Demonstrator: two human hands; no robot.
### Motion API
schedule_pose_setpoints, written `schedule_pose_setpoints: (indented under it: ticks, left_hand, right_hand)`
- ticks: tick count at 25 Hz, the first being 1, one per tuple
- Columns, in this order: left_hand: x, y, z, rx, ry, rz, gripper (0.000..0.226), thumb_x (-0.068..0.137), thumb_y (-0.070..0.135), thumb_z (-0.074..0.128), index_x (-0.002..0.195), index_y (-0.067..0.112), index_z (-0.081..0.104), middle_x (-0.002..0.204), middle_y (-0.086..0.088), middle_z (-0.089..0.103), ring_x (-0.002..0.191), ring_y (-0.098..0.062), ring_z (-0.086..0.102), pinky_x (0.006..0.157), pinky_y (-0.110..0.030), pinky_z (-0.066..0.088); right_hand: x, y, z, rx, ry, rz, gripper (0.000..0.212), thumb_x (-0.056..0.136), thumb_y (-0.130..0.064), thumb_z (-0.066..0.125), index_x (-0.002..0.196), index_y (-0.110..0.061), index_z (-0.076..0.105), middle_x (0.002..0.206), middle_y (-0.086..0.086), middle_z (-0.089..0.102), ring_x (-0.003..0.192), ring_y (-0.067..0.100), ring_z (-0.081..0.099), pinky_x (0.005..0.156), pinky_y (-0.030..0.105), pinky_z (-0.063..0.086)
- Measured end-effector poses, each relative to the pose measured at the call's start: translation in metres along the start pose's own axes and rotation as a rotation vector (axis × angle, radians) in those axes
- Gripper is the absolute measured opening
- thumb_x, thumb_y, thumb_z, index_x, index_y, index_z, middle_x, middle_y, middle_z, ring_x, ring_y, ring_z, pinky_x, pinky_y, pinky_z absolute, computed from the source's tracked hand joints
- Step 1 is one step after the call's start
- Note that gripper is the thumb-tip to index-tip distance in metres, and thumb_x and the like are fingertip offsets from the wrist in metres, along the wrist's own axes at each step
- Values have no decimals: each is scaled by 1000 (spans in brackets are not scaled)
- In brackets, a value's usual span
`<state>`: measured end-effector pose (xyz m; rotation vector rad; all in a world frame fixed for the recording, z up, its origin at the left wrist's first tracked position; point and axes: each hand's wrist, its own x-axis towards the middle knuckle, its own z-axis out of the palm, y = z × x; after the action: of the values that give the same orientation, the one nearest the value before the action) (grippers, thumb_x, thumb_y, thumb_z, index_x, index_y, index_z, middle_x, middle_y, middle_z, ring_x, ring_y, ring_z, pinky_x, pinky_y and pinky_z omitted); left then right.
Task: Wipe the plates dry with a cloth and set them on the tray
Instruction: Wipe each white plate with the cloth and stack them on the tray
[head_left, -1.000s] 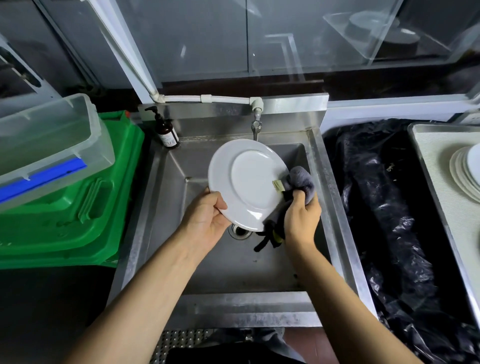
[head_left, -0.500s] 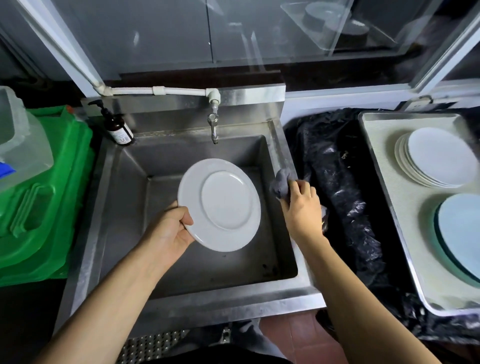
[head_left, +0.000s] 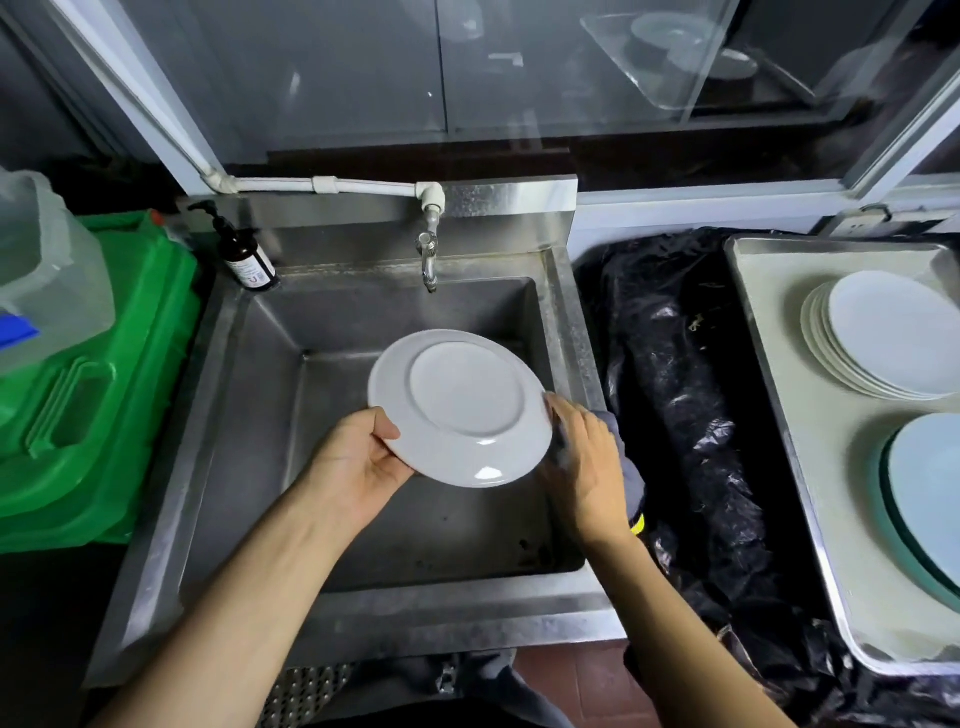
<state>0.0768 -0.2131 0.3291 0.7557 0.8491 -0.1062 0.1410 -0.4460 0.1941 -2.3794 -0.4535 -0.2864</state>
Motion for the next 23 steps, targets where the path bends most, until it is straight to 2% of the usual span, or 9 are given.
schedule_pose_setpoints:
  ticks: [3, 5, 7, 9, 12, 14, 17, 20, 23]
  left_hand:
    - [-2, 2, -2, -82, -7, -10, 39, 76, -9, 34, 102, 1, 61, 85, -12, 76, 73, -27, 75, 56, -36, 60]
    - [1, 5, -7, -150, 7, -6, 37, 76, -7, 34, 100, 3, 61, 89, -10, 72, 86, -24, 71, 59, -32, 61]
    - [6, 9, -16, -229, 29, -21, 28, 78, -4, 38, 95, 2, 59, 97, -12, 69, 99, -26, 65, 62, -33, 62]
    - [9, 13, -26, -294, 7, -56, 23, 83, 4, 41, 97, -3, 59, 102, -20, 72, 100, -34, 69, 62, -42, 63]
    - [16, 16, -39, -229, -59, -144, 50, 87, 21, 44, 115, -18, 57, 117, -35, 66, 106, -46, 68, 82, -53, 59]
    - [21, 16, -50, -102, -48, -199, 62, 91, 35, 44, 117, -19, 56, 117, -35, 66, 110, -46, 66, 90, -54, 55]
    - [27, 16, -58, 123, 14, -179, 61, 97, 44, 45, 111, -12, 62, 109, -30, 71, 107, -44, 67, 85, -54, 57]
    - [29, 20, -63, 442, 128, 26, 35, 100, 28, 52, 97, -4, 67, 89, -19, 73, 81, -33, 71, 70, -44, 63]
    - [32, 27, -70, 656, 144, 258, 20, 96, 19, 65, 91, -1, 65, 75, -14, 68, 60, -24, 68, 66, -42, 64]
  right_hand:
    - [9, -10, -17, 34, 169, -130, 35, 98, -27, 57, 133, -19, 60, 134, -2, 64, 124, 13, 56, 105, 21, 33]
    - [14, -14, -28, 1, 181, -243, 30, 101, -20, 62, 131, -22, 64, 134, -11, 64, 130, 11, 55, 108, 26, 30]
    - [22, -23, -38, -35, 170, -334, 28, 100, -17, 65, 127, -21, 66, 130, -12, 65, 131, 10, 54, 110, 30, 29]
    - [29, -40, -45, -41, 185, -413, 21, 103, -19, 61, 122, -18, 69, 123, -9, 67, 124, 11, 59, 108, 31, 31]
    - [31, -65, -47, -51, 206, -424, 16, 105, -25, 59, 113, -18, 70, 110, -8, 68, 101, 11, 62, 97, 26, 35]
    - [27, -81, -42, -49, 207, -368, 14, 104, -26, 60, 108, -18, 71, 100, -9, 67, 89, 10, 59, 88, 27, 35]
    - [25, -98, -38, -10, 227, -181, 11, 100, -27, 62, 99, -20, 71, 83, -8, 63, 78, 10, 52, 79, 34, 38]
    - [26, -105, -38, 136, 213, 133, 22, 101, -34, 61, 94, -21, 76, 77, -5, 65, 73, 14, 60, 76, 47, 51]
    - [22, -105, -40, 333, 226, 383, 26, 99, -39, 65, 96, -18, 80, 76, 0, 72, 68, 22, 70, 67, 48, 58]
